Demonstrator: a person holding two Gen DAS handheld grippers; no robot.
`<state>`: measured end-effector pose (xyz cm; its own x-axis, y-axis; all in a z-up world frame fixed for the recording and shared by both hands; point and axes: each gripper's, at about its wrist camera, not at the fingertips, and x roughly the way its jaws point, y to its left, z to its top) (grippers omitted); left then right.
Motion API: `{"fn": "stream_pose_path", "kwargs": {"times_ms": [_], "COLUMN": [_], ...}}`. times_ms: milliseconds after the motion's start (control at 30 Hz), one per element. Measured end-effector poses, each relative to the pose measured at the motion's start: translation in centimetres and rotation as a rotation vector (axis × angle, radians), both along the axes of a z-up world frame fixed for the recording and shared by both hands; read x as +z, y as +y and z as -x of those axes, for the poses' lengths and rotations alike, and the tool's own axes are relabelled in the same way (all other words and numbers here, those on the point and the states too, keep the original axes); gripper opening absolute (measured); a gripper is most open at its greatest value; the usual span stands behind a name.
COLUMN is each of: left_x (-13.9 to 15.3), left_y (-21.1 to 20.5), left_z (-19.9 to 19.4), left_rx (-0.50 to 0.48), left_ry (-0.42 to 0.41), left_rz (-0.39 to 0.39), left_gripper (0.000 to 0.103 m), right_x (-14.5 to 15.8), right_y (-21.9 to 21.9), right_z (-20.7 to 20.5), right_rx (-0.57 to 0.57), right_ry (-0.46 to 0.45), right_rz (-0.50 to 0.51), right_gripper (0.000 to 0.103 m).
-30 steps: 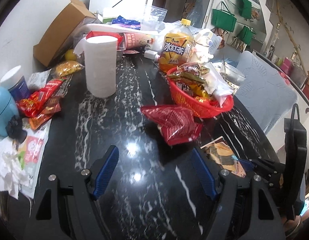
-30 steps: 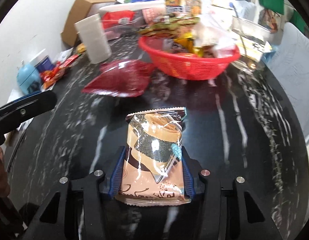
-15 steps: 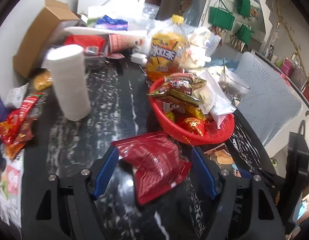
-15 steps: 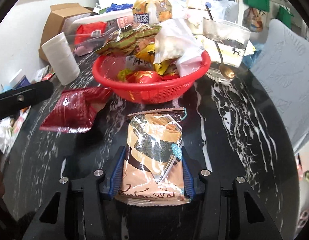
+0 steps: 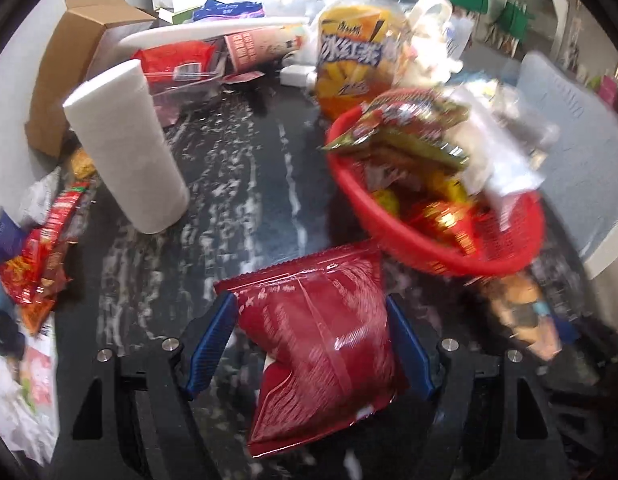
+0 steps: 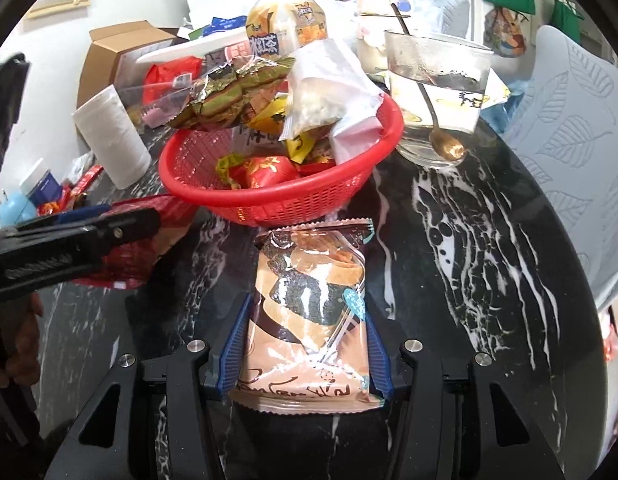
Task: Organize snacks
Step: 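Lift both held packets and carry them over the red basket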
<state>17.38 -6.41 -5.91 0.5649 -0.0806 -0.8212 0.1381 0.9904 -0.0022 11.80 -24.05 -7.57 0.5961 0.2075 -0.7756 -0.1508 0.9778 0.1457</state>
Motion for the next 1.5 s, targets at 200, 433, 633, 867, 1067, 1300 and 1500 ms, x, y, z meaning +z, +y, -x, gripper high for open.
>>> {"fn": "stream_pose_path", "kwargs": {"times_ms": [200,433,633,867,1067,1300,1500], "left_x": [-2.1,-1.9,-1.4,-1.0,-0.3,0.0,0.1], "left_y": [0.3,0.6,1.0,1.4,2.1,2.0,2.1], "left_z": [-1.0,0.4,2.4,5.5,7.3,9.4,10.7], "left_rx": [-0.003,-0.007,-0.036,-0.04,-0.044,-0.038,-0.037], "left_ry": [0.118,0.063,0.086,0.102,0.089,0.073,0.048], "left_rz": [0.019,0.039,0.086,0.093,0.141,0.125,0.092], "left_gripper": [0.076,0.059,0.05,0.05,0.05,0.05,0.05], "right_x": [0.0,-0.1,-0.1,0.0,0.3,1.0,0.8], "right_y": [0.1,0.2,0.4,1.1,1.5,2.8,3.0], "right_z": [0.0,0.1,0.3,1.2,2.4,4.4,6.0], "right_rx": [0.009,0.017,0.035,0.065,0.091,0.126,0.135], "right_ry": [-0.018,-0.024,-0.016,0.01,0.043,0.029,0.042], "right_rz": [-0.001,-0.005,-0.01,-0.021,-0.114,-0.084,-0.102], "right_gripper": [0.053,0.053,0.053,0.052,0.051,0.051,0.051]}}
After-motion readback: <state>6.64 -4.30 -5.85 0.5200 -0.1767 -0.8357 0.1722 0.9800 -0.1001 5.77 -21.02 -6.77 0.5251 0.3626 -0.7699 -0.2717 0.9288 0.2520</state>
